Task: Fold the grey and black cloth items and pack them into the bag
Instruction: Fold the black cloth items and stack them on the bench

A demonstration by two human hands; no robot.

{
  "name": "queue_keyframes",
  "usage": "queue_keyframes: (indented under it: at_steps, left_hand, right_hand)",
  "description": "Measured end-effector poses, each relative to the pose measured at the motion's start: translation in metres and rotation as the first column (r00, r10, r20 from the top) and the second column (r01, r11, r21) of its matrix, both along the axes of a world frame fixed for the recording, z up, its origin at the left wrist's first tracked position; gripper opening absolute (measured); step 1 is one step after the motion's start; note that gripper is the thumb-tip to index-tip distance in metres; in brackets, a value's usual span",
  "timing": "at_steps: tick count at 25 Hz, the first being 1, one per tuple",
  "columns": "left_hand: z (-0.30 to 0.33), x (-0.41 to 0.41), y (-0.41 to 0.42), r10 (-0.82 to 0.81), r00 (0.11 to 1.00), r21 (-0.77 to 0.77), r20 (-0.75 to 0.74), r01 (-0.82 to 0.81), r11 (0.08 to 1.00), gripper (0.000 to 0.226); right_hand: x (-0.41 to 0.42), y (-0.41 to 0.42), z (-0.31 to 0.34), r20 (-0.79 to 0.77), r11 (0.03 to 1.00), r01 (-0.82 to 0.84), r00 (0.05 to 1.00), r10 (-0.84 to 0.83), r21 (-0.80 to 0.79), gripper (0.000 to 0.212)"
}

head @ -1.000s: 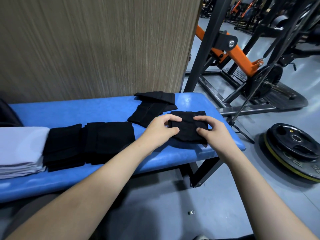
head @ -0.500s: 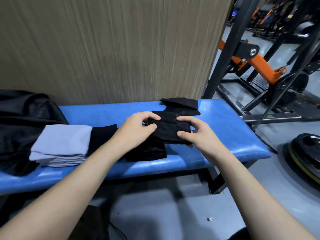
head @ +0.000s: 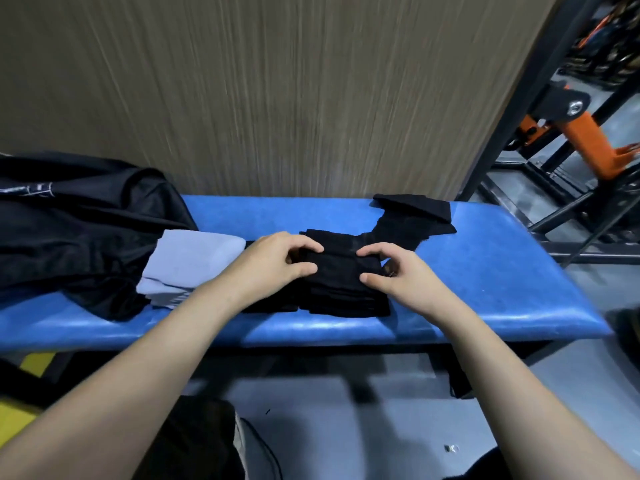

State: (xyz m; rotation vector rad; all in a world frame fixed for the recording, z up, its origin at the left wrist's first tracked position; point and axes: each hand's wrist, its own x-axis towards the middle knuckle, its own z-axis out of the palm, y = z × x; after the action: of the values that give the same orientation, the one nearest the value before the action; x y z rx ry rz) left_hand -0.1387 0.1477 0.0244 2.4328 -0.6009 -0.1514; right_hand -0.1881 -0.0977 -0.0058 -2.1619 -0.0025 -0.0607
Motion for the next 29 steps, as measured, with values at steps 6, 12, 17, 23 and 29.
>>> queue_keyframes:
  at_steps: [6,12,17,23,29]
  left_hand:
    - [-0.003,0.0,-0.012,-0.035,0.998,0.056,0.054,0.032,0.998,0.033]
    - [-0.001,0.003,-0.023,-0.042,0.997,0.093,0.061,0.036,0.995,0.036]
    - [0.0,0.007,-0.012,-0.082,0.956,0.234,0.283,0.014,0.972,0.035]
    - [-0.003,0.005,-0.008,-0.119,0.939,0.243,0.324,0.04,0.969,0.038]
    - [-0.013,0.0,-0.023,-0.243,0.917,0.358,0.315,0.122,0.926,0.078]
  right_hand:
    - [-0.001,-0.009,-0.009,-0.011,0.992,-0.011,1.0,0.01,-0.124,0.031]
    - [-0.007,-0.02,-0.01,-0.013,0.991,-0.042,0.999,0.041,-0.125,0.03]
    - [-0.008,-0.011,-0.016,0.108,0.92,-0.06,0.988,0.11,-0.388,0.042]
    - [-0.004,-0.012,-0.013,0.093,0.898,-0.067,0.989,0.119,-0.436,0.061]
    - [-0.002,-0.007,-0.02,0.012,0.857,-0.153,0.983,0.182,-0.492,0.069]
